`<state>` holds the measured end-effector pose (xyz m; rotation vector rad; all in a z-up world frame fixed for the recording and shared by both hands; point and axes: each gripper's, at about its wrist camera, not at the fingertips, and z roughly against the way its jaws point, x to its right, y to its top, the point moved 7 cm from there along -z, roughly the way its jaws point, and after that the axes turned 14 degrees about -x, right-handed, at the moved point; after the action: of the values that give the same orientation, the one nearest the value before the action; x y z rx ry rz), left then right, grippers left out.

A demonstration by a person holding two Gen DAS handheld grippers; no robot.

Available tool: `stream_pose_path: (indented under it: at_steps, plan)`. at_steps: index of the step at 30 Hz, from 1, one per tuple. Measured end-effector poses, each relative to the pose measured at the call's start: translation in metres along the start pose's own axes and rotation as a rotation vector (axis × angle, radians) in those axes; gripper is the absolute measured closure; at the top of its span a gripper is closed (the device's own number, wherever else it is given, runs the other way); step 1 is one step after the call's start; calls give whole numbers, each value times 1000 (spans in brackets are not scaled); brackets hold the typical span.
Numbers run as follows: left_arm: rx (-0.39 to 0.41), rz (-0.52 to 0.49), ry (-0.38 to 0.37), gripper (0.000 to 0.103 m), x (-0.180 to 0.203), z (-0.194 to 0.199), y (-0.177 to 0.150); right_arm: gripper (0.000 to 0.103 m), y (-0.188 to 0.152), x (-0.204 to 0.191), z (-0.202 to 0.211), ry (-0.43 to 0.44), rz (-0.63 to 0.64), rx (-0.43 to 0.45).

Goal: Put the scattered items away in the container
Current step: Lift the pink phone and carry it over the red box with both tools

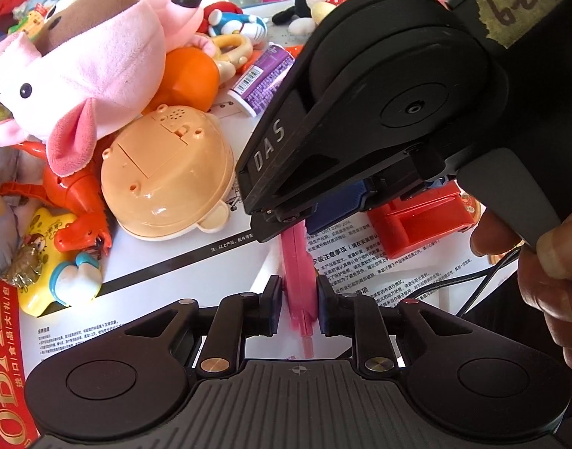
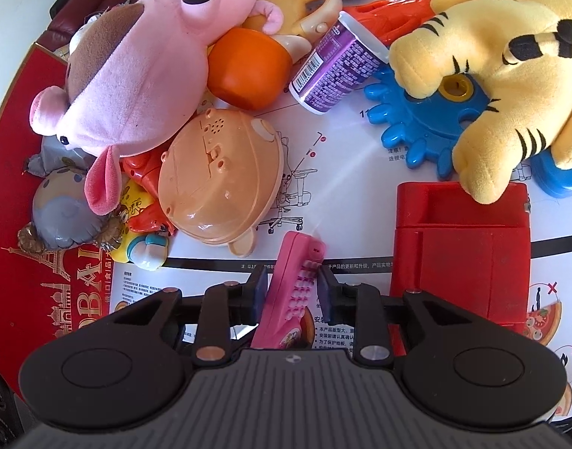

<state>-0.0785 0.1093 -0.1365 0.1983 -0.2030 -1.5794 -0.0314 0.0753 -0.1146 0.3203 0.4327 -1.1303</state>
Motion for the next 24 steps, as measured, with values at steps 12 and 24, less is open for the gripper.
stream_pose_path:
  at_steps: [12,24]
  plan:
    - [-16,14,8,91,-20,12,-6,71,-1,6,15,-5,1,11]
    - [128,0,90,91,-47,82,7,71,13,-27,69,36,78,162]
